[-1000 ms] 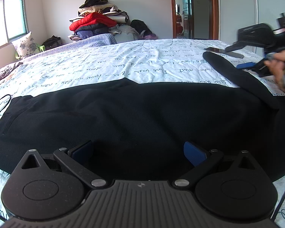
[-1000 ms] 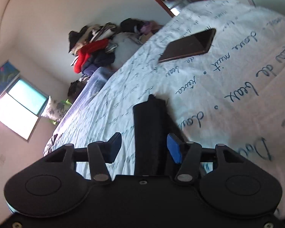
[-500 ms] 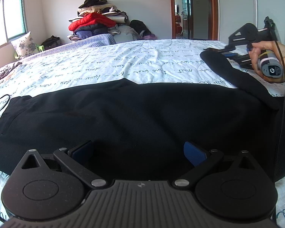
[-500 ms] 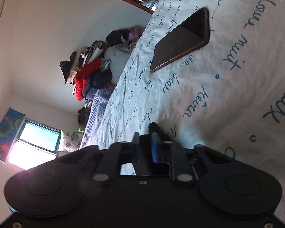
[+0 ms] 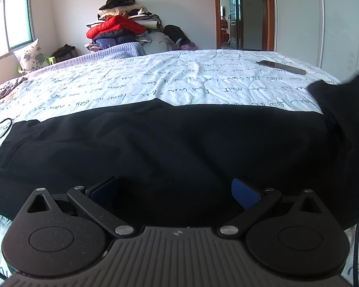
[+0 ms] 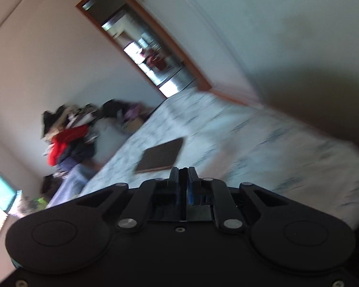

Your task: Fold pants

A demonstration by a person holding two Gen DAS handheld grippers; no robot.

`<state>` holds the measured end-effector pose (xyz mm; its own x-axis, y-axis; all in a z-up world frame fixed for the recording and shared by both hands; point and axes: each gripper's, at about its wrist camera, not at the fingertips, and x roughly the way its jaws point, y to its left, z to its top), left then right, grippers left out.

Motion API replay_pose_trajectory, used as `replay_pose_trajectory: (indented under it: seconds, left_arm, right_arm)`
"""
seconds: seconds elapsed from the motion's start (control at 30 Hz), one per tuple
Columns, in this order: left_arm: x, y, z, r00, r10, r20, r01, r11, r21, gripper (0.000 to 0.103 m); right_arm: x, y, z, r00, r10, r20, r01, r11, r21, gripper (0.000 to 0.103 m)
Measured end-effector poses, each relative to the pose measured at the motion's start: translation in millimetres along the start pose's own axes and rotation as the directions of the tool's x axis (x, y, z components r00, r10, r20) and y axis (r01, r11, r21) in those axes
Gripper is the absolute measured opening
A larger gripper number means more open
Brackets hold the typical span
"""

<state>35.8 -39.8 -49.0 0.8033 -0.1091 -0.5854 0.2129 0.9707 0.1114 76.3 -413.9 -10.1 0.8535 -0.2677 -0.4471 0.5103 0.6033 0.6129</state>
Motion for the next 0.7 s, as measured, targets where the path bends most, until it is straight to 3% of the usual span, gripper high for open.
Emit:
replay_pose_trajectory:
  seconds: [0.1,0.23,0.37,0.5,0.7]
  left_arm:
    - [0,0,0,1.0,0.001,0.0,-0.001,1.0,0.0,0.103]
    - [0,0,-1,1.0,0.002,0.0,-0.002,1.0,0.002,0.103]
    - [0,0,-1,1.0,0.002,0.0,-0.002,1.0,0.002,0.103]
    - [0,0,-1,1.0,0.001,0.0,-0.001,1.0,0.001,0.103]
    - [0,0,0,1.0,0.001,0.001,-0.001,1.0,0.001,0.103]
  right_arm:
    - [-8,-30,2,0.997,-0.073,-0.037,0.072,0.997,-0.009,0.009]
    - [-3,-68,-6,0.99,-0.066,-0.125,0.079,0.992,0.099,0.012]
    - [-4,-86,-18,0.993,0.005,-0.12,0.016,0.984,0.175,0.014]
    - [-2,-87,-23,0.993,0.085,-0.08,-0.068,0.978,0.199,0.029]
    - [4,-86,-29,0.989,0.148,-0.013,-0.144,0.976,0.165,0.027]
